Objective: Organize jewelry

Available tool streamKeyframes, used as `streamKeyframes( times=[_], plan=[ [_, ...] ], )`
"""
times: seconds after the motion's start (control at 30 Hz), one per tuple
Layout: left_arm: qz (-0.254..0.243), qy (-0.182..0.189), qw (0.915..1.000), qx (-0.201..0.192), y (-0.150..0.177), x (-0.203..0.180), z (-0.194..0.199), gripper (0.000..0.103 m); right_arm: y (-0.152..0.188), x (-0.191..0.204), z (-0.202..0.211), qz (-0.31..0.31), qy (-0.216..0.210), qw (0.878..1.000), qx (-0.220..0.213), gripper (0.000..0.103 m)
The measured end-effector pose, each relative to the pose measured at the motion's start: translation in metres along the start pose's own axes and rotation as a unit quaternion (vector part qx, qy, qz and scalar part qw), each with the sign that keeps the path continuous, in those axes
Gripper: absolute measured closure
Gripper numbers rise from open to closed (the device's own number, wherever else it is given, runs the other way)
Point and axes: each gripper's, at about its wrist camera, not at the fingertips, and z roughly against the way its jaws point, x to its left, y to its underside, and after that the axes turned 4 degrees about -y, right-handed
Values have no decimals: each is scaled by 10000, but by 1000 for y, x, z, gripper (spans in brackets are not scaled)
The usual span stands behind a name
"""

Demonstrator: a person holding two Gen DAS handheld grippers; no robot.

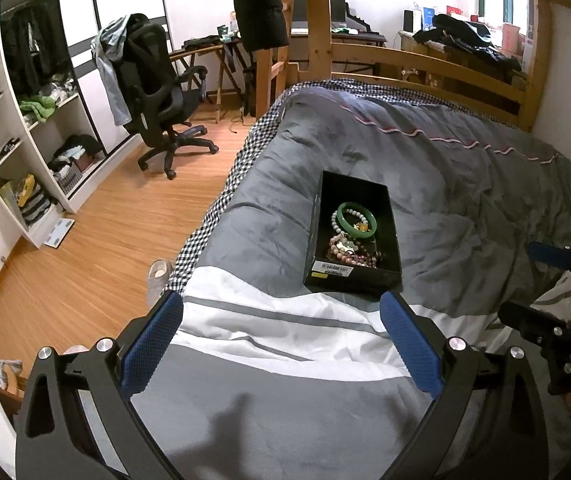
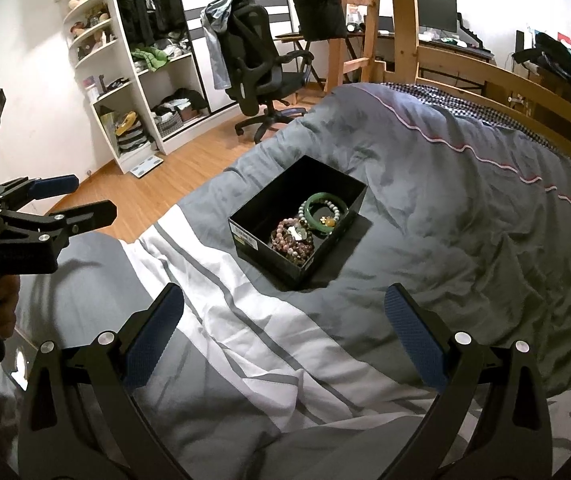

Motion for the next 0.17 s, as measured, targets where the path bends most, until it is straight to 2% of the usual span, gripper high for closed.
streamKeyframes(
  times=[0.17],
  plan=[
    [67,-84,9999,-59,2,-2,1,6,2,-1,0,-12,-42,10000,-1,4]
  ],
)
